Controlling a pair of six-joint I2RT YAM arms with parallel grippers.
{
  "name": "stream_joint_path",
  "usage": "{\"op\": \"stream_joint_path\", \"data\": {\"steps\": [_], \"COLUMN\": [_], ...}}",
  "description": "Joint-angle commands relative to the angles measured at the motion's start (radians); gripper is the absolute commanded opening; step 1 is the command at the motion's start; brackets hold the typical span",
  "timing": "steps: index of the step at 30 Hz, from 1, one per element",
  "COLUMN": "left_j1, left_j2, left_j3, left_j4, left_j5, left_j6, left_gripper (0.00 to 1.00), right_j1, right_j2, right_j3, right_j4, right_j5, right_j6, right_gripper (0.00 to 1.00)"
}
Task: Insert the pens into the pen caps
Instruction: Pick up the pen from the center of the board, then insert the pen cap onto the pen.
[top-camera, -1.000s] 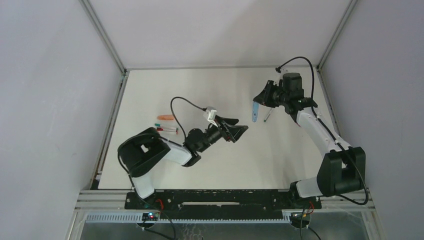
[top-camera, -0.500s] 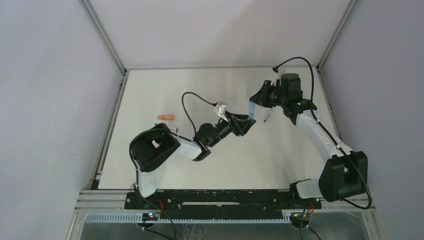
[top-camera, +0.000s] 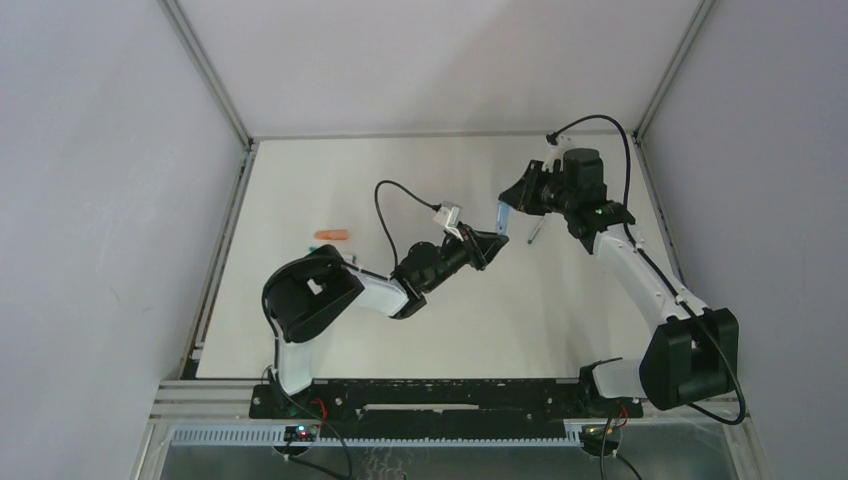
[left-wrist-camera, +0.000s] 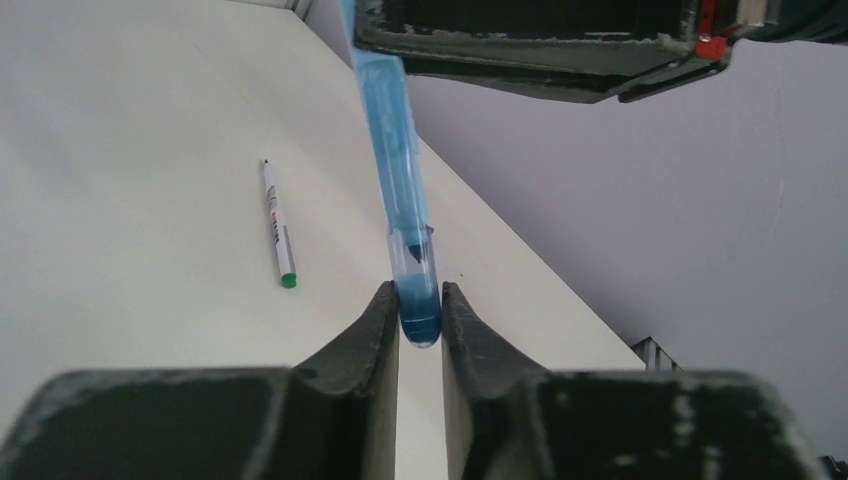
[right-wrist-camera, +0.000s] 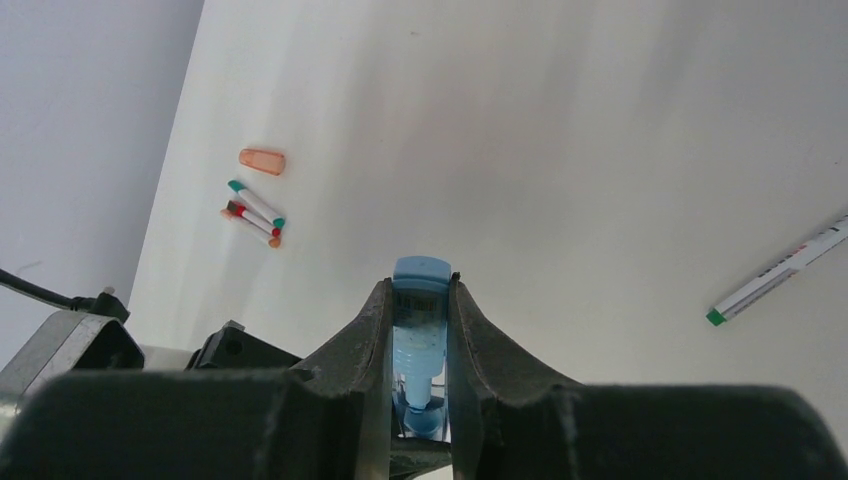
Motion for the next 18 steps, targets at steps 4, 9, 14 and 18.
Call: {"op": "stream_joint_path", "data": {"steps": [4,9,14,18], "left_j1": [0.001,0.007,0.007,0.007], "left_j2": [-0.006,-0.039,-0.083,-0.125], "left_j3": [0.03,-0.036,-0.097,-0.128], "left_j4": [0.038,0.113,0.176,0.182], "left_j5": [0.014,0.018,0.102,0.145], "left_j6": [0.054,0.119,0.219,0.273], "left_gripper": [0.05,0.0,0.0,0.0], "right_j1": [0.016,0.012,0.004,-0.015], "right_j2": [-0.077,-0.149,-0.221,-0.309], "right_j3": [-0.03,-0.062,-0.09,-0.14], "right_j4": [0.075,0.125,0.145,0.156], "right_j5": [-0.036,-0.081,-0.217,-0.434], "right_j6": [-0.012,-0.083,-0.171,-0.285], "right_gripper": [0.01,0.12,0.31,0.61]}}
